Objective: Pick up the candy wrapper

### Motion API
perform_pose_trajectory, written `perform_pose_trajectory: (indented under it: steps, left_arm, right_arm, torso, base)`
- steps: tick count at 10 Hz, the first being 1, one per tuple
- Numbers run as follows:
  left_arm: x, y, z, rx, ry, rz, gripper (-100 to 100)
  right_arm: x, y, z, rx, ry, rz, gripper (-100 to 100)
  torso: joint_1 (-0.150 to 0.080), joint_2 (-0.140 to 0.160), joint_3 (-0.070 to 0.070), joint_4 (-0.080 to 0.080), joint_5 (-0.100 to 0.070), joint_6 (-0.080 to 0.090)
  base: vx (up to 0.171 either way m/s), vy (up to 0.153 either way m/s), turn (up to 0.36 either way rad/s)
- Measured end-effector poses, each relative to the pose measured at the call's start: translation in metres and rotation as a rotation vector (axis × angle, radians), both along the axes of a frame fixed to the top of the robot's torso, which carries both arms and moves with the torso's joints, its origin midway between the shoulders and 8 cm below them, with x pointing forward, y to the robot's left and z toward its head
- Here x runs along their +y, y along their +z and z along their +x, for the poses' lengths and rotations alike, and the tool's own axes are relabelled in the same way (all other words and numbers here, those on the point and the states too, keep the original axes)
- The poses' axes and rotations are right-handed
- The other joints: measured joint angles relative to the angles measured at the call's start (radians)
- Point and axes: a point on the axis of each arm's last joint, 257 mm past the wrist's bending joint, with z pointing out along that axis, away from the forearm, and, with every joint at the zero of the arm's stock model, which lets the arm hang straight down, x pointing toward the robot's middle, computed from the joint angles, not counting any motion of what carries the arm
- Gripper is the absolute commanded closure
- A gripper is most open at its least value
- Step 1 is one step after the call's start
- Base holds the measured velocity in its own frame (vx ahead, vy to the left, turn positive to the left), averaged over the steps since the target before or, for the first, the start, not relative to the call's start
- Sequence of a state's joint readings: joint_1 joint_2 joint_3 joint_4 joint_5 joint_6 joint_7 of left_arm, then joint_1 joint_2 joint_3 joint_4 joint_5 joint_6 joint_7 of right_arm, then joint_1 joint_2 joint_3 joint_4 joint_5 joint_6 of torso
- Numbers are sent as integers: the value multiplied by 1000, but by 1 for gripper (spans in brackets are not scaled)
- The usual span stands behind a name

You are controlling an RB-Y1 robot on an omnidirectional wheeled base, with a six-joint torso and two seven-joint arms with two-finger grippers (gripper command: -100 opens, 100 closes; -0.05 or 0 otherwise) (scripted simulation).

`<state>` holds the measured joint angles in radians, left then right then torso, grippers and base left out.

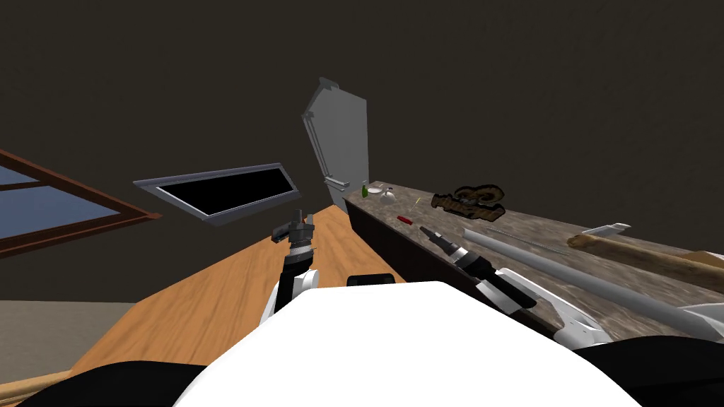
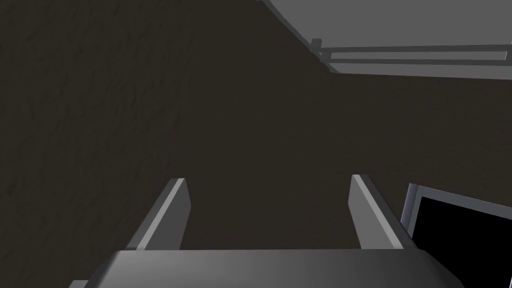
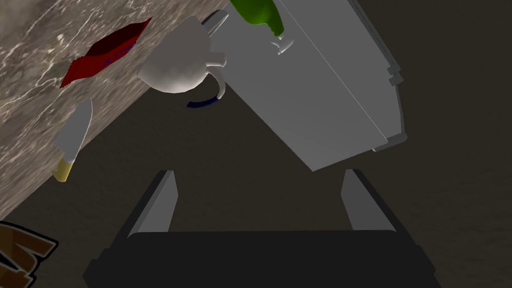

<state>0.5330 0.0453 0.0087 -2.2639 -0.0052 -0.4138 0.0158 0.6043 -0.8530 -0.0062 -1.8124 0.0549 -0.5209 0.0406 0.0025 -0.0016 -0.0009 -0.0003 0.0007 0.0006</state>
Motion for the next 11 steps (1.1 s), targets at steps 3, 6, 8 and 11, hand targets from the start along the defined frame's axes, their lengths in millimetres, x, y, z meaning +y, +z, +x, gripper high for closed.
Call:
perform_pose_trajectory:
  steps: [3,6,8,11]
  left_arm:
    - [0,0,0,0,0,0,0]
    - [0,0,0,0,0,0,0]
    - [0,0,0,0,0,0,0]
    - [0,0,0,0,0,0,0]
  right_arm:
    - [-20,-17,-4,61,18,-84,-100]
    - [-40,-29,-13,113,39,-165,-100]
    - [-54,-36,-18,149,52,-223,-100]
    - [-78,-49,-27,208,77,-321,-100]
  torso:
    - [1,-1,0,0,0,0]
    - [0,-1,0,0,0,0]
    - [0,-1,0,0,0,0]
    - [0,-3,-2,-1,0,0]
  base:
    - [35,45,97]
    - [41,46,115]
    - [62,43,79]
    - [65,37,75]
